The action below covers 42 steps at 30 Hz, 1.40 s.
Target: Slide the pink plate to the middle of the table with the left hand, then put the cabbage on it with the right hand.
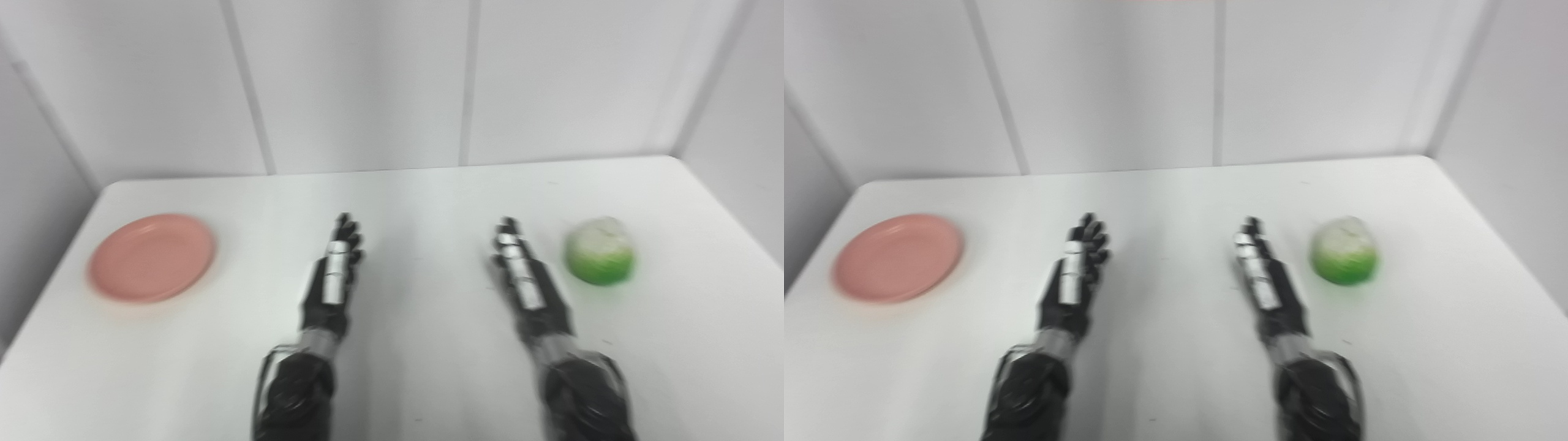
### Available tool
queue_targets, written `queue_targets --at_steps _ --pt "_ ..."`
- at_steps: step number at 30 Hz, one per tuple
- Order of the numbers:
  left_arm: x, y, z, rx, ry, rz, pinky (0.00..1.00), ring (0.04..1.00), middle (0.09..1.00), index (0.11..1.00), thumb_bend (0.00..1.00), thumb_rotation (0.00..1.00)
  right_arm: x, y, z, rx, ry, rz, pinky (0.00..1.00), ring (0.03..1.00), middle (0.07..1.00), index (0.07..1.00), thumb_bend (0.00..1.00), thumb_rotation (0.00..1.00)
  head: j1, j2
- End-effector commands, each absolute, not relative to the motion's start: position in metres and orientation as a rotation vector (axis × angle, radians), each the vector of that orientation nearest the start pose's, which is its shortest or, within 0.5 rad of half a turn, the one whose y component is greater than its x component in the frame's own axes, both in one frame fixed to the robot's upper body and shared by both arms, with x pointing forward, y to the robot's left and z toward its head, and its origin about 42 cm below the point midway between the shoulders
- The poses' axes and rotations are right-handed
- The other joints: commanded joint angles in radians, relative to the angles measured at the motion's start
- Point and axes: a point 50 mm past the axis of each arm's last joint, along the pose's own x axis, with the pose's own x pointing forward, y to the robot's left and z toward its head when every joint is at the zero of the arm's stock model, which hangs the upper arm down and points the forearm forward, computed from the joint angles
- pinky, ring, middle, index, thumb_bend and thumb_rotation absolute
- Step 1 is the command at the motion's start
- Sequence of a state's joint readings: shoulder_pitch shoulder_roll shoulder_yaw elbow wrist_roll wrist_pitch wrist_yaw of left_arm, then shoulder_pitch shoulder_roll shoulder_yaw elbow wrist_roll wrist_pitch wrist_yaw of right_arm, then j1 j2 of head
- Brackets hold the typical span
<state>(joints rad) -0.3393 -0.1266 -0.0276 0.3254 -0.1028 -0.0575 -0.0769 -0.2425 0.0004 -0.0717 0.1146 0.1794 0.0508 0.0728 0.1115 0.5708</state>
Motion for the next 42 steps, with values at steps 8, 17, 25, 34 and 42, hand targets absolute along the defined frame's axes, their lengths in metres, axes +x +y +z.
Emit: queue_targets --at_steps 8,17,25,34,42 --pt "0.445 0.164 0.223 -0.074 -0.261 -0.113 1.00 0.948 0.925 0.927 0.82 1.00 0.366 -0.240 0.143 0.156 -0.180 0.083 1.00 1.000 1.000 1.000 0.57 0.88 0.228 -0.096" --pt "0.475 0.264 0.261 -0.031 -0.330 0.161 0.74 0.749 0.745 0.736 0.85 1.00 0.362 -0.254 0.146 0.116 -0.181 0.105 1.00 1.000 1.000 1.000 0.49 0.95 0.328 -0.162" --pt "0.480 0.331 0.275 0.051 -0.348 0.305 0.73 0.725 0.715 0.700 0.85 1.00 0.358 -0.254 0.151 0.115 -0.191 0.114 1.00 1.000 1.000 1.000 0.50 0.94 0.346 -0.173" --pt "0.474 0.400 0.269 0.060 -0.325 0.423 0.71 0.727 0.717 0.705 0.81 1.00 0.355 -0.251 0.155 0.101 -0.192 0.100 1.00 1.000 1.000 1.000 0.51 0.91 0.345 -0.187" --pt "0.472 0.439 0.249 0.063 -0.303 0.505 0.72 0.718 0.722 0.725 0.80 1.00 0.354 -0.250 0.157 0.110 -0.191 0.103 1.00 1.000 1.000 1.000 0.50 0.90 0.353 -0.219"
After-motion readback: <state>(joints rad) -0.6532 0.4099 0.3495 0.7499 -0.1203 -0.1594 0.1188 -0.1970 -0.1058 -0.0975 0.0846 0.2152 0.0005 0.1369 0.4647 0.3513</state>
